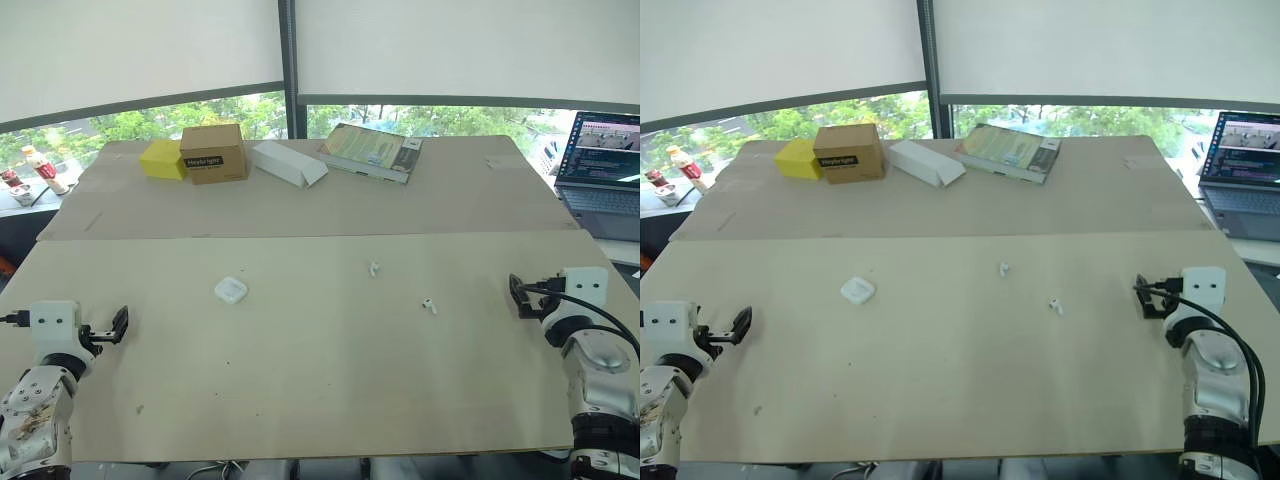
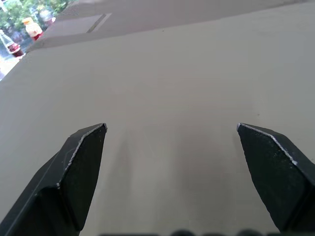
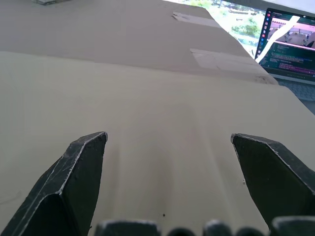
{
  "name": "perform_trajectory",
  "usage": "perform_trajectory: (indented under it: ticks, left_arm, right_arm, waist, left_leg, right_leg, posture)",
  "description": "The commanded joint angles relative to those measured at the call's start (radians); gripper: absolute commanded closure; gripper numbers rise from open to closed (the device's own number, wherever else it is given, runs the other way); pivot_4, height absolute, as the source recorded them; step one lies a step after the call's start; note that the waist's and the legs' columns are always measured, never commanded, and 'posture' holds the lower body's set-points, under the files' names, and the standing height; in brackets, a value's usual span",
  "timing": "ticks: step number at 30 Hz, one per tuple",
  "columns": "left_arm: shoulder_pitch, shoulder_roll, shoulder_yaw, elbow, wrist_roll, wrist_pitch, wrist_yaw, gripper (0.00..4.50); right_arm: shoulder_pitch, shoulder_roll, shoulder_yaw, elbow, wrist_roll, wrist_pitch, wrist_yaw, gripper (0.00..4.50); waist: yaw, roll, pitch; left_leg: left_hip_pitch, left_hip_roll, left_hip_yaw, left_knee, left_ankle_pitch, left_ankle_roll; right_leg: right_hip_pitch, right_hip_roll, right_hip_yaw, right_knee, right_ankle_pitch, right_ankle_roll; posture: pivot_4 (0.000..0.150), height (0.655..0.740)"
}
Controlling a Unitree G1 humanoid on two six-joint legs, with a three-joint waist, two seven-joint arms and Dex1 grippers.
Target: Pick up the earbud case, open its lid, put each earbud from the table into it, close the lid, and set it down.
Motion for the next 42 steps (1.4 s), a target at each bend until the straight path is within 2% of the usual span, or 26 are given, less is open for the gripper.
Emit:
perform_trajectory:
  ticks: [1, 6, 9, 16, 20, 28, 35, 41, 42]
  left_arm:
    - [0.006, 0.014, 0.025, -0.076, -0.042, 0.019, -0.027, 0.00]
    - [0.029, 0.049, -0.002, -0.220, -0.121, 0.123, -0.126, 0.00]
    - [0.024, 0.080, -0.039, -0.276, -0.125, 0.175, -0.167, 0.00]
    - [-0.078, 0.091, -0.203, -0.385, -0.155, 0.307, -0.233, 0.00]
    - [-0.155, 0.087, -0.280, -0.329, -0.114, 0.301, -0.250, 0.00]
    - [-0.218, 0.078, -0.370, -0.184, -0.046, 0.270, -0.302, 0.00]
    - [-0.276, 0.049, -0.431, -0.018, 0.013, 0.187, -0.345, 0.00]
    - [-0.309, 0.011, -0.431, 0.006, 0.004, 0.200, -0.341, 0.00]
    - [-0.310, 0.004, -0.433, 0.004, 0.004, 0.195, -0.344, 0.25]
  right_arm:
    - [-0.029, -0.028, 0.002, -0.036, 0.023, -0.016, 0.044, 0.04]
    - [-0.055, -0.061, 0.083, -0.099, 0.047, 0.023, 0.220, 0.04]
    - [-0.082, -0.077, 0.142, -0.126, 0.059, 0.046, 0.314, 0.04]
    - [-0.153, -0.058, 0.273, -0.322, 0.218, 0.280, 0.550, 0.04]
    - [-0.175, -0.055, 0.332, -0.460, 0.318, 0.435, 0.624, 0.04]
    - [-0.205, -0.045, 0.367, -0.625, 0.438, 0.620, 0.630, 0.04]
    - [-0.231, -0.053, 0.362, -0.647, 0.472, 0.673, 0.620, 0.04]
    - [-0.220, -0.069, 0.363, -0.659, 0.473, 0.678, 0.628, 0.04]
    - [-0.219, -0.069, 0.362, -0.660, 0.473, 0.678, 0.626, 0.02]
  waist:
    - [-0.001, 0.000, 0.000]
    - [-0.002, 0.000, 0.000]
    - [-0.002, 0.000, 0.000]
    - [0.002, 0.000, 0.000]
    - [0.002, 0.000, 0.000]
    - [0.002, -0.001, 0.000]
    - [0.008, -0.001, 0.001]
    - [0.013, -0.001, 0.000]
    - [0.014, -0.001, 0.001]
  left_leg:
    - [0.000, 0.000, 0.000, 0.000, 0.000, 0.000]
    - [0.000, 0.001, 0.000, 0.000, 0.000, 0.000]
    - [0.000, 0.002, 0.000, 0.000, 0.000, 0.000]
    - [0.000, 0.007, 0.001, 0.001, 0.000, 0.000]
    - [-0.001, 0.008, 0.001, 0.001, 0.000, -0.001]
    - [-0.001, 0.007, 0.001, 0.000, -0.001, -0.002]
    - [-0.002, 0.007, 0.000, 0.000, -0.001, -0.002]
    - [-0.002, 0.007, 0.000, 0.001, -0.001, -0.002]
    - [-0.002, 0.007, 0.000, 0.001, -0.001, -0.002]
  right_leg:
    - [0.000, 0.000, 0.000, 0.000, 0.000, 0.000]
    - [0.000, 0.001, 0.000, 0.000, 0.000, 0.000]
    - [0.000, 0.002, 0.000, -0.001, 0.001, -0.001]
    - [0.000, 0.008, 0.000, -0.002, 0.003, -0.003]
    - [0.000, 0.008, 0.000, -0.003, 0.003, -0.004]
    - [-0.002, 0.008, 0.000, -0.004, 0.004, -0.004]
    - [-0.002, 0.008, 0.000, -0.004, 0.004, -0.004]
    - [-0.002, 0.008, 0.000, -0.004, 0.004, -0.004]
    - [-0.002, 0.008, 0.000, -0.004, 0.004, -0.004]
  posture:
    - [0.150, 0.7400]
    - [0.150, 0.7400]
    - [0.150, 0.7400]
    - [0.150, 0.7400]
    - [0.150, 0.7400]
    - [0.150, 0.7400]
    - [0.150, 0.7400]
    - [0.150, 0.7400]
    - [0.150, 0.7400]
